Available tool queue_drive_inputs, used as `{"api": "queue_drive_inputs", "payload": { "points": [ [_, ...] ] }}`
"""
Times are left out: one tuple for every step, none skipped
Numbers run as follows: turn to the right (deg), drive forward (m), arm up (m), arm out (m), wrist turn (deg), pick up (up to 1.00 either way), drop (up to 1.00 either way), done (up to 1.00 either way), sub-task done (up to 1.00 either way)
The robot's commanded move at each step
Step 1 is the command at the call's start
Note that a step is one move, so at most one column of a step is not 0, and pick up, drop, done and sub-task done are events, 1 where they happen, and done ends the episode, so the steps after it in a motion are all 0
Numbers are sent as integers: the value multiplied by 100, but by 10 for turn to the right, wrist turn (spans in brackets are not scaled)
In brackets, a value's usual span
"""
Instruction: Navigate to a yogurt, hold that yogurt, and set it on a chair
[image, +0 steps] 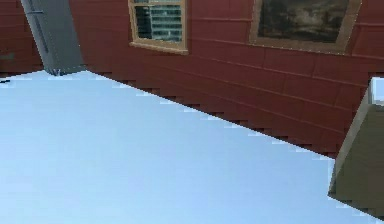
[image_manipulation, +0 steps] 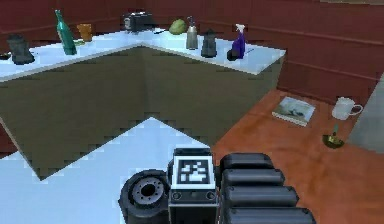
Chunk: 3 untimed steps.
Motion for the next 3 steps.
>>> {"api": "queue_drive_inputs", "payload": {
  "points": [
    [0, 30, 0, 0, 0, 0, 0, 0, 0],
    [-450, 0, 0, 0, 0, 0, 0, 0, 0],
    [-360, 0, 0, 0, 0, 0, 0, 0, 0]
  ]
}}
